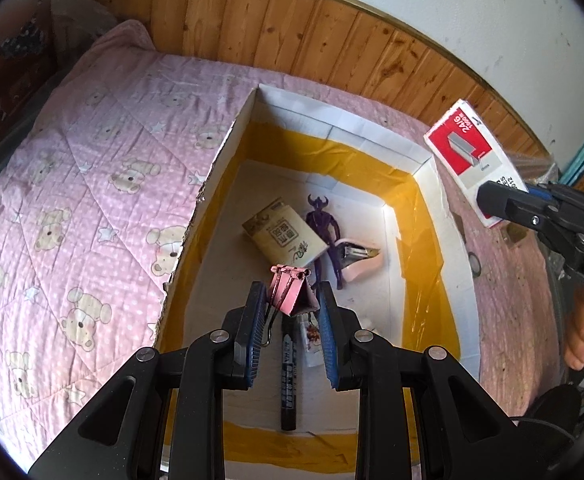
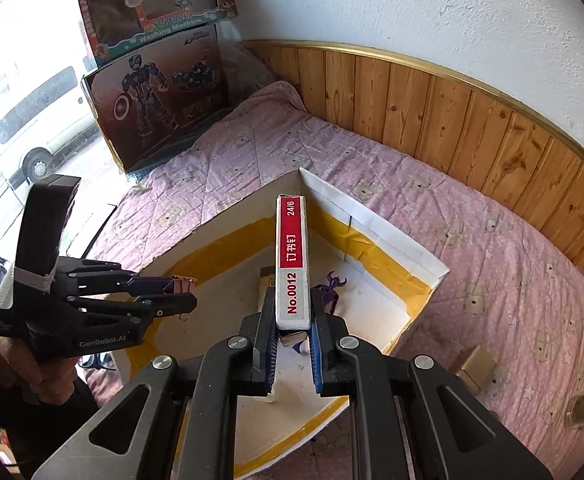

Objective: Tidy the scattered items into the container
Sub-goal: 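Lower the binder clip and staple box down into the white box, then open both tools to drop the clip and staple box in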

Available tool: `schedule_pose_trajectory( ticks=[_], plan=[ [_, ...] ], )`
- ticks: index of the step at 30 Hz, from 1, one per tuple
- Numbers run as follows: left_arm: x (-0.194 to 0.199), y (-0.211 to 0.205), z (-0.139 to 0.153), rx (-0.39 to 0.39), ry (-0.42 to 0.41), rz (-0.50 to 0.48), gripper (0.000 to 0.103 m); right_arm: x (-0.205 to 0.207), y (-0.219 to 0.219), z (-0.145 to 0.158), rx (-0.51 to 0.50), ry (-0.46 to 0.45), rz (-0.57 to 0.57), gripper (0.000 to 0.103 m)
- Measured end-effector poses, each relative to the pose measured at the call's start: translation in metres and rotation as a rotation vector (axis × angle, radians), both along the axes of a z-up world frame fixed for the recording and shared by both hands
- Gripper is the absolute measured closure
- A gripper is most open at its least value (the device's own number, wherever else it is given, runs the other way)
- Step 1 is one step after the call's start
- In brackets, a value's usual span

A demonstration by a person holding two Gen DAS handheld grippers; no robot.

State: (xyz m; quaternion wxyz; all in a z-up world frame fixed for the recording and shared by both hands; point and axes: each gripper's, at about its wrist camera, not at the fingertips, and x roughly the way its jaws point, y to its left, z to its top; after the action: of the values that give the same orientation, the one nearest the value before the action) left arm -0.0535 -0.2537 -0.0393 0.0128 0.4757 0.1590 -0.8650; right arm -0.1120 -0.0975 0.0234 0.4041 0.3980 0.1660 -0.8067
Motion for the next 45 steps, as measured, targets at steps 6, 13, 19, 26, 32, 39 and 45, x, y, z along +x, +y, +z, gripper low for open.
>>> schedule_pose_trajectory(
  ticks=[6,13,19,26,32,39,45],
  plan=[
    [-0.006,0.005,-0.006,-0.043,-0.019,-0.018,0.077,-0.020,-0.010,-0.016,0.106,0.014,0.017,0.089],
    [-0.012,0.008,-0.012,-0.094,-0.035,-0.026,0.077,-0.043,-0.023,-0.040,0.255,0.005,0.051,0.089],
    [-0.017,0.007,-0.021,-0.128,-0.071,-0.020,0.077,-0.056,-0.037,-0.061,0.415,-0.003,0.137,0.089],
    [-0.022,0.010,-0.028,-0.152,-0.104,-0.027,0.077,-0.065,-0.051,-0.080,0.575,-0.006,0.217,0.089],
    [-0.024,0.010,-0.033,-0.168,-0.129,-0.025,0.077,-0.068,-0.061,-0.098,0.682,-0.003,0.258,0.088],
    [-0.027,0.009,-0.034,-0.158,-0.148,-0.011,0.077,-0.069,-0.068,-0.109,0.752,0.001,0.269,0.088],
    [-0.029,0.005,-0.037,-0.128,-0.173,0.007,0.077,-0.074,-0.067,-0.110,0.765,-0.025,0.249,0.087]
  ],
)
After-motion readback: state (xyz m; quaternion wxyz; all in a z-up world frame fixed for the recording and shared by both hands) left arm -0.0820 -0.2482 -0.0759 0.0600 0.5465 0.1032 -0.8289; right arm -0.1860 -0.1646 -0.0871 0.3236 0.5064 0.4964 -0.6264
